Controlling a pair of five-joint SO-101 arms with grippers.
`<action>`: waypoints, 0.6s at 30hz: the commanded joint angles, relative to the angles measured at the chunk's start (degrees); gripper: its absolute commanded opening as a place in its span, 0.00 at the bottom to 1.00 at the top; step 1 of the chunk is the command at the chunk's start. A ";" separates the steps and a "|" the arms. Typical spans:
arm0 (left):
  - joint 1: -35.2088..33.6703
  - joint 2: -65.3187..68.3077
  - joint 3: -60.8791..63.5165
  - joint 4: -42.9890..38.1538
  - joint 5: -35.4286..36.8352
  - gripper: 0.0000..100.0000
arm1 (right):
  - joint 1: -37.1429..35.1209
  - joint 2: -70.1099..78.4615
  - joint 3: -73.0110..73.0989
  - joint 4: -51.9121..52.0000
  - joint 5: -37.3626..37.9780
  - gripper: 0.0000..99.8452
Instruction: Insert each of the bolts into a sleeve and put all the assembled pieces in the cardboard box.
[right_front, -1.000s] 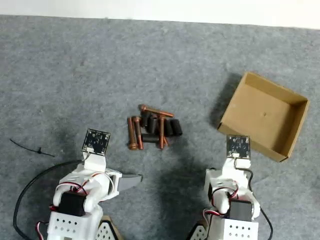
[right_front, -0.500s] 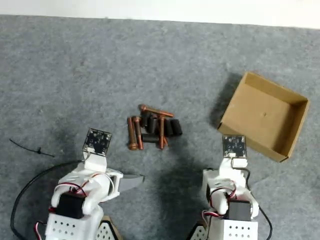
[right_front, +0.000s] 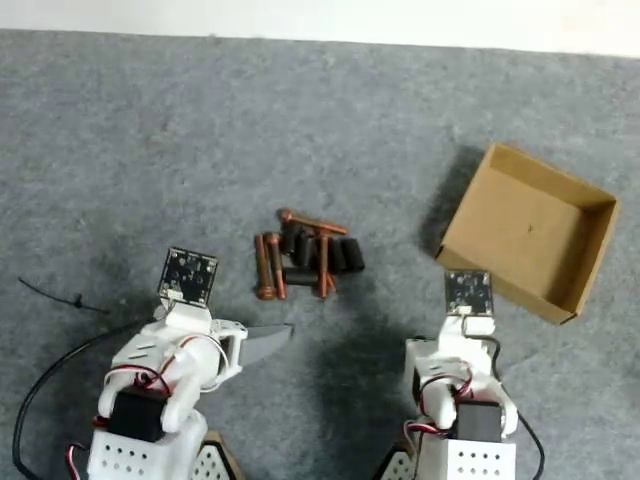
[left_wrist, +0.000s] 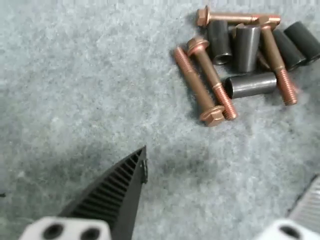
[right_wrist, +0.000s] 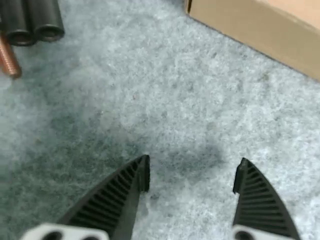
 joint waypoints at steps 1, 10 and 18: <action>-5.14 -0.31 -3.74 -0.79 -0.70 0.45 | -0.22 -0.66 6.55 0.13 -0.09 0.25; -23.43 -0.31 -9.71 -11.08 -0.09 0.45 | -0.22 -0.66 6.55 0.13 -0.09 0.25; -23.43 -0.22 -7.87 -9.32 -0.44 0.45 | -0.22 -0.66 6.55 0.13 -0.09 0.25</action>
